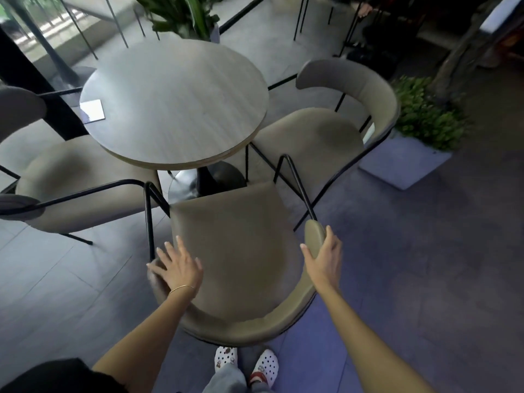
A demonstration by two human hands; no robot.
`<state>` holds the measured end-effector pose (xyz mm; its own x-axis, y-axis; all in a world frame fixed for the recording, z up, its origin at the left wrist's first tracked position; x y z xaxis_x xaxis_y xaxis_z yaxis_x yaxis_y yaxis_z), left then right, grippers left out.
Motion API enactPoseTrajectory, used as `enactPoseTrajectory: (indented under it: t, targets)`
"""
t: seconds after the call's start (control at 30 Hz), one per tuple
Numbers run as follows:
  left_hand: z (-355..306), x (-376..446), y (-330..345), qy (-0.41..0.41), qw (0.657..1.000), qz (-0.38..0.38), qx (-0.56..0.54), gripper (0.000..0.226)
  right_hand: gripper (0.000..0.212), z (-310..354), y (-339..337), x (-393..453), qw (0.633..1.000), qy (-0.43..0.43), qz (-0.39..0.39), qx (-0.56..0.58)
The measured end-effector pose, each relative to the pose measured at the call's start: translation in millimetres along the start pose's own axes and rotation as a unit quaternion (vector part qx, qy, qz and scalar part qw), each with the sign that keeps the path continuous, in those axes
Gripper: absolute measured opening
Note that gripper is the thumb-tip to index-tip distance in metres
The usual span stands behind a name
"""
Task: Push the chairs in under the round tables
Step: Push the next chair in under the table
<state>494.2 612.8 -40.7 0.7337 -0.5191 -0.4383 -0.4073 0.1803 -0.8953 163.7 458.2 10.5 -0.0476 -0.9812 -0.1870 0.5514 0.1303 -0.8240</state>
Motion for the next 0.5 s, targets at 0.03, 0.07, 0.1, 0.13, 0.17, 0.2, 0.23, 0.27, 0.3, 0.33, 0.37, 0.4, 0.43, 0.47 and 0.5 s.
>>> enactPoseTrajectory:
  t: [0.03, 0.07, 0.1, 0.13, 0.17, 0.2, 0.23, 0.27, 0.3, 0.33, 0.37, 0.4, 0.43, 0.47, 0.5]
  targets:
    - [-21, -4, -3, 0.026, 1.000, 0.001, -0.006, 0.074, 0.076, 2, -10, 6, 1.000, -0.006, 0.000, 0.001]
    - [-44, -8, -8, 0.052, 0.999, 0.001, -0.011, 0.073, 0.075, 5, -20, 13, 1.000, -0.010, -0.001, 0.006]
    - [-68, -13, -14, 0.075, 0.997, 0.001, -0.018, 0.072, 0.074, 5, -32, 21, 1.000, -0.013, -0.006, 0.012]
    - [-93, -17, -20, 0.095, 0.995, 0.000, -0.030, 0.071, 0.074, 5, -46, 30, 1.000, -0.015, -0.015, 0.018]
    - [-118, -20, -27, 0.114, 0.993, -0.004, -0.044, 0.071, 0.074, 3, -60, 40, 0.999, -0.015, -0.026, 0.022]
    - [-144, -24, -35, 0.131, 0.990, -0.011, -0.057, 0.071, 0.074, 1, -75, 51, 0.999, -0.016, -0.037, 0.022]
    - [-169, -28, -43, 0.148, 0.986, -0.021, -0.067, 0.071, 0.074, -1, -89, 63, 0.999, -0.017, -0.046, 0.022]
    - [-195, -32, -50, 0.165, 0.983, -0.028, -0.078, 0.070, 0.074, -4, -103, 76, 0.998, -0.019, -0.052, 0.021]
    - [-220, -36, -55, 0.178, 0.979, -0.032, -0.089, 0.070, 0.074, -8, -115, 89, 0.998, -0.021, -0.055, 0.021]
    - [-246, -39, -59, 0.189, 0.976, -0.035, -0.100, 0.070, 0.073, -13, -127, 103, 0.998, -0.023, -0.055, 0.020]
    - [-272, -43, -61, 0.199, 0.973, -0.039, -0.110, 0.070, 0.073, -17, -137, 118, 0.998, -0.027, -0.053, 0.018]
    - [-297, -48, -64, 0.208, 0.970, -0.043, -0.121, 0.070, 0.072, -23, -147, 133, 0.998, -0.033, -0.047, 0.014]
    - [-321, -52, -64, 0.215, 0.967, -0.044, -0.130, 0.071, 0.072, -29, -156, 147, 0.998, -0.041, -0.038, 0.008]
    - [-343, -55, -63, 0.216, 0.966, -0.044, -0.138, 0.071, 0.071, -35, -164, 161, 0.998, -0.052, -0.028, -0.002]
    - [-364, -58, -60, 0.213, 0.966, -0.041, -0.144, 0.072, 0.071, -41, -171, 175, 0.998, -0.063, -0.016, -0.012]
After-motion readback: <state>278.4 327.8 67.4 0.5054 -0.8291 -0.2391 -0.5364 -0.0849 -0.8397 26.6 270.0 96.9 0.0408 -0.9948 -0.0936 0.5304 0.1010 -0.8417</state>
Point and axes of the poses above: each hand's wrist, its own x-axis towards the middle knuckle, its own y-axis out of the palm, z = x × y, the point moved 10 cm from there along x, towards the middle knuckle, and after that the axes turned 1 degree about -z, right-handed, at the moved point
